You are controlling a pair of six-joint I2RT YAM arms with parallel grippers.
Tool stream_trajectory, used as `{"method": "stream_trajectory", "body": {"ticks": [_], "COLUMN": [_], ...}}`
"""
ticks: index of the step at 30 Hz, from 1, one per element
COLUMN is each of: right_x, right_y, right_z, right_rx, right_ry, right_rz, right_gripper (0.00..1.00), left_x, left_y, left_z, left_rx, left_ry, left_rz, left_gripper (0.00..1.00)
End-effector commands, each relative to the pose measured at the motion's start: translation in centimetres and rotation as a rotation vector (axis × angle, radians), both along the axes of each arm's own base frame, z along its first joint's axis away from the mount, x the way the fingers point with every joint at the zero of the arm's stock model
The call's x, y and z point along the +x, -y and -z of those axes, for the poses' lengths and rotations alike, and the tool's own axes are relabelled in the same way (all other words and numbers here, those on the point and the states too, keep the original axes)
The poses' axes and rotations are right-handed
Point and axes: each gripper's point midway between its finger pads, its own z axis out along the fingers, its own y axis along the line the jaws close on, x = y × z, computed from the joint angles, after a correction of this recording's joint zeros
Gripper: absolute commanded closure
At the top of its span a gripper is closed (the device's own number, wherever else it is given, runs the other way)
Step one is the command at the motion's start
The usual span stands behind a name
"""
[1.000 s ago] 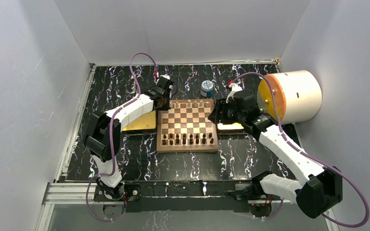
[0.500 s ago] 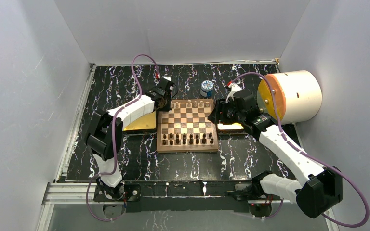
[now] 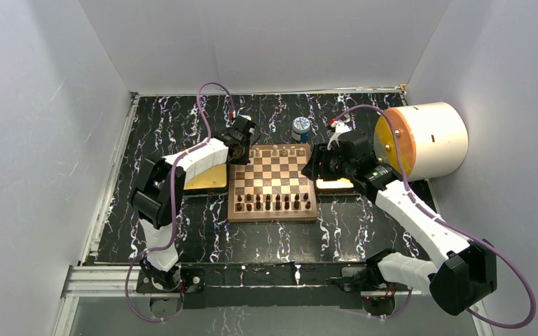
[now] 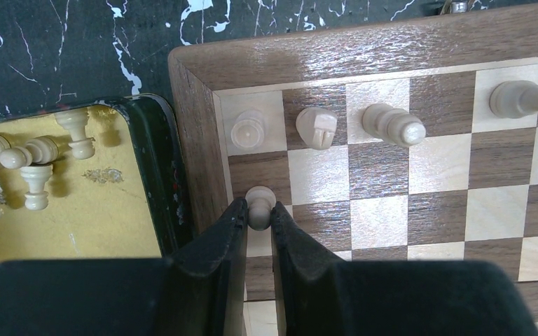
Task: Set up the chess pieces on the board
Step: Place the chess piece on the chessboard.
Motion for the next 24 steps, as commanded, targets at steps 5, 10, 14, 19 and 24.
{"method": "stream_trajectory", "body": {"ticks": [5, 10, 14, 19, 24], "right_x": [1.33, 1.29, 1.32, 1.37, 1.19], "right_y": [-0.79, -0.97, -1.05, -1.04, -0.89], "right_z": [-2.56, -2.66, -2.75, -2.80, -2.67], "right_rx": [0.035, 0.047, 0.053, 0.052, 0.056], "right_ry": [0.072, 0.075, 0.073, 0.073, 0.076], "right_rz": [-0.015, -0.019, -0.019, -0.017, -0.012], "right_gripper": [0.40, 0.40, 0.40, 0.40, 0.40], "left_x": [0.93, 1.07, 1.09, 1.11, 1.16], "left_y": [-0.14, -0.08, 0.03, -0.05, -0.11], "left_z": [-1.00, -0.90, -0.99, -0.90, -0.93], "left_rx": [0.014, 0.019, 0.016, 0.024, 0.026], "left_ry": [0.029, 0.029, 0.029, 0.027, 0.033], "left_rz": [0.000, 0.008, 0.017, 0.020, 0.018], "left_gripper": [0.88, 0.88, 0.88, 0.88, 0.88]}}
